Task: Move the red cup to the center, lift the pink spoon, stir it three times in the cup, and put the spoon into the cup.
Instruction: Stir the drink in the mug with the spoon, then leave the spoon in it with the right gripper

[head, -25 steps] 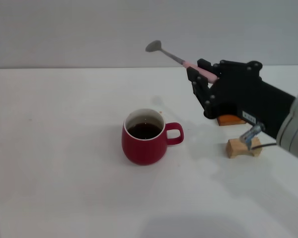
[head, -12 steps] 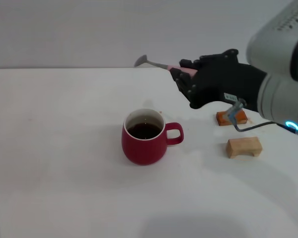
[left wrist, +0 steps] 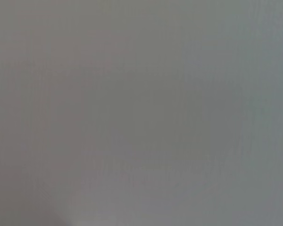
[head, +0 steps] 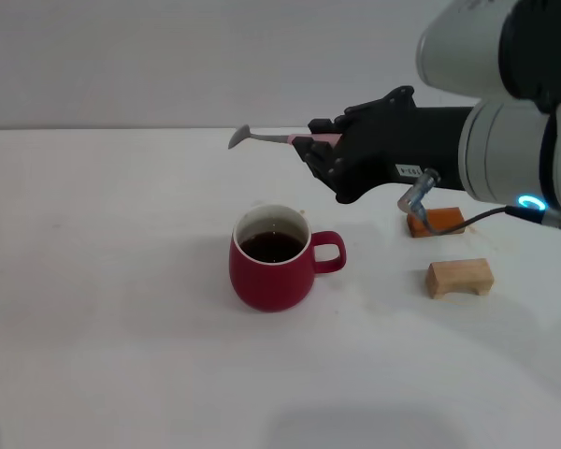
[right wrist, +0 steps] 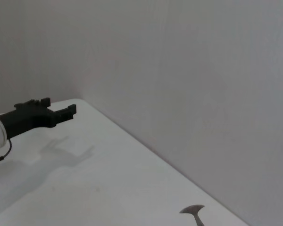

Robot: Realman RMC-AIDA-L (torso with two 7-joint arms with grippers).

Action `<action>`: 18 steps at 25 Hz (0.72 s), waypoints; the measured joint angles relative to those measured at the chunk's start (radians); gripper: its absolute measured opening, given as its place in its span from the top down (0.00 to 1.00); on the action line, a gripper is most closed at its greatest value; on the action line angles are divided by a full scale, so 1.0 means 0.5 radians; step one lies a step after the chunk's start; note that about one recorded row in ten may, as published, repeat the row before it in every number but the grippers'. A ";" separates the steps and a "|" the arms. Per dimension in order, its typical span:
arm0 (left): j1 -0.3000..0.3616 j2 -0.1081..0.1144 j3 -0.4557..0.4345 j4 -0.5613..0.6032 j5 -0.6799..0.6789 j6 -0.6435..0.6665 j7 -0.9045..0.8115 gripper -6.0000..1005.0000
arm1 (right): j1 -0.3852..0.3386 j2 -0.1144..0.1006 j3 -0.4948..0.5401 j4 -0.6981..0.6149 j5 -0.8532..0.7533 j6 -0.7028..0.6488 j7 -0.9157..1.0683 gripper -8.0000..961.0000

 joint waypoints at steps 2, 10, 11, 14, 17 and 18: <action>0.000 0.000 0.000 -0.001 0.000 0.000 0.000 0.16 | 0.053 0.001 0.045 0.000 0.010 0.077 0.006 0.81; 0.000 0.000 0.000 -0.005 0.000 0.000 0.000 0.16 | 0.284 -0.002 0.283 -0.124 0.091 0.410 0.046 0.81; -0.001 0.000 0.000 -0.007 0.000 0.000 0.000 0.16 | 0.318 -0.003 0.315 -0.166 0.115 0.442 0.045 0.81; -0.003 -0.001 0.000 -0.009 0.000 0.000 0.000 0.16 | 0.404 -0.004 0.374 -0.281 0.153 0.507 0.041 0.81; -0.006 -0.002 0.000 -0.011 0.000 0.000 0.000 0.16 | 0.471 -0.005 0.386 -0.374 0.157 0.548 0.036 0.80; -0.006 -0.002 0.000 -0.011 0.000 0.000 0.000 0.16 | 0.494 -0.006 0.390 -0.395 0.158 0.565 0.036 0.80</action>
